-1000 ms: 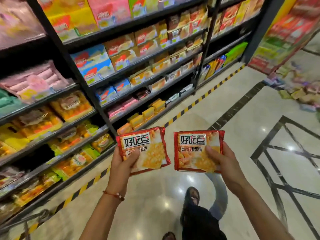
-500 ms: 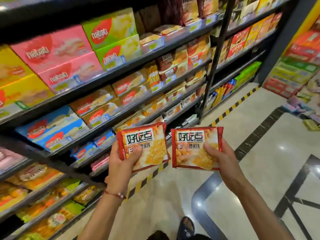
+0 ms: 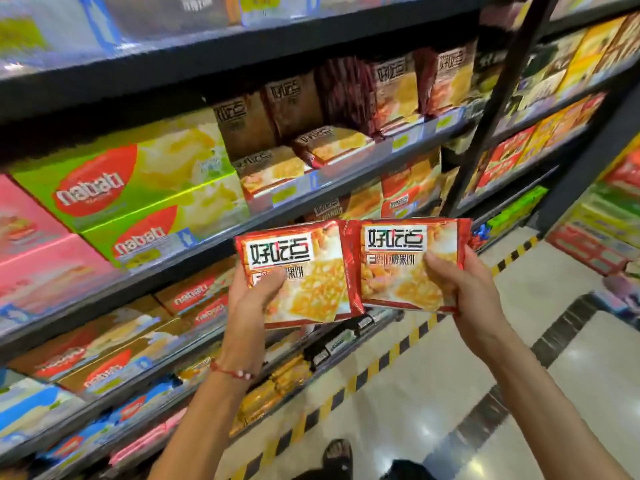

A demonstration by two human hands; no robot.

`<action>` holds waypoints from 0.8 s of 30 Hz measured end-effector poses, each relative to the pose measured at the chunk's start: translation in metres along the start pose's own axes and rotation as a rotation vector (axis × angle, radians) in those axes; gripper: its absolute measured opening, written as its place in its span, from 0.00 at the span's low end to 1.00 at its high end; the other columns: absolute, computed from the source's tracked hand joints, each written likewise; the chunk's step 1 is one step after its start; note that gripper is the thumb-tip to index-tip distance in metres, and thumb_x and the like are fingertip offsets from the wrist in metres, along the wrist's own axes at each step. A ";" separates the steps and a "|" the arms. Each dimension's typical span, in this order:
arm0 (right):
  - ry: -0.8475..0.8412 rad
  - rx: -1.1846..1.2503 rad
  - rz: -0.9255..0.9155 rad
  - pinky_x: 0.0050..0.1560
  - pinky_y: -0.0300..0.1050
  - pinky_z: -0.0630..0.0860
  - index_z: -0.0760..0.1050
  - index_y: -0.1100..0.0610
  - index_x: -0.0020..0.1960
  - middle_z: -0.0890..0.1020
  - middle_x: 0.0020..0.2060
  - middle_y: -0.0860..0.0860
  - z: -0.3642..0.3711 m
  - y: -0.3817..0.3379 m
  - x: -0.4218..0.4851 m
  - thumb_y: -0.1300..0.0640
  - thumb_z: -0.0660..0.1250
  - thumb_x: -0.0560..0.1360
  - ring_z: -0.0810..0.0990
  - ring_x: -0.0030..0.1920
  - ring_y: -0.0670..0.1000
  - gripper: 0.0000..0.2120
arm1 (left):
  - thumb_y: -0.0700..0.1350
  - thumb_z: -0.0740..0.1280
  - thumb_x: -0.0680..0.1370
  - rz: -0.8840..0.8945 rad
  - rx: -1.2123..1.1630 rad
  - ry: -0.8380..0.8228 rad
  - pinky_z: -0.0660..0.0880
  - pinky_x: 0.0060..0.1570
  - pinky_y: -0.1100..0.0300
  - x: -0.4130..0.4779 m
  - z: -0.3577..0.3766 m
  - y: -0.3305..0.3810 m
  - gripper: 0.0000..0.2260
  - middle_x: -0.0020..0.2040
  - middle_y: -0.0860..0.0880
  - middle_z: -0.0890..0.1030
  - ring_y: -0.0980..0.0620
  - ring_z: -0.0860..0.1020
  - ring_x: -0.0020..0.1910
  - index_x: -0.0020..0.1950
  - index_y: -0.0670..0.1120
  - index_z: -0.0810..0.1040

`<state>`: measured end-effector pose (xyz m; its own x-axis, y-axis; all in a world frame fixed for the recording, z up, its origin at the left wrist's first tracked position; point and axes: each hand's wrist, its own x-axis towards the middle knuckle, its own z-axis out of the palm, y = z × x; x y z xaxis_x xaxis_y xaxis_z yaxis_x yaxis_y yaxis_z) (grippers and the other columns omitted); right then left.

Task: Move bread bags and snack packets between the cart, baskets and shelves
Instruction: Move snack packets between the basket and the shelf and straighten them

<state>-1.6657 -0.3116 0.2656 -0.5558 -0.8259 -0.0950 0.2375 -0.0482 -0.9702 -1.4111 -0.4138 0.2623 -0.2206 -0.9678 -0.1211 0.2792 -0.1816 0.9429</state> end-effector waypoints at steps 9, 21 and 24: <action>-0.133 -0.017 -0.082 0.61 0.56 0.82 0.77 0.55 0.68 0.86 0.60 0.53 -0.005 -0.031 0.134 0.58 0.68 0.79 0.85 0.60 0.57 0.18 | 0.50 0.81 0.61 0.061 0.108 0.107 0.81 0.53 0.56 0.081 0.067 0.008 0.35 0.55 0.48 0.86 0.47 0.84 0.55 0.66 0.48 0.74; -0.527 -0.031 -0.009 0.59 0.57 0.82 0.78 0.54 0.66 0.87 0.58 0.54 -0.027 -0.063 0.257 0.60 0.68 0.79 0.86 0.59 0.58 0.16 | 0.39 0.76 0.75 0.286 0.241 0.529 0.78 0.46 0.67 0.102 0.153 0.005 0.26 0.52 0.52 0.84 0.58 0.83 0.48 0.70 0.43 0.69; -0.580 -0.033 0.016 0.61 0.58 0.81 0.80 0.51 0.64 0.87 0.57 0.53 -0.023 -0.064 0.266 0.57 0.70 0.78 0.86 0.59 0.58 0.15 | 0.38 0.74 0.77 0.289 0.283 0.552 0.79 0.47 0.65 0.104 0.157 0.012 0.25 0.55 0.51 0.84 0.57 0.83 0.49 0.71 0.44 0.70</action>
<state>-1.8471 -0.5157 0.2970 -0.0230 -0.9996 0.0190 0.2124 -0.0235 -0.9769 -1.5779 -0.4892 0.3096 0.3561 -0.9312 0.0778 -0.0166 0.0770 0.9969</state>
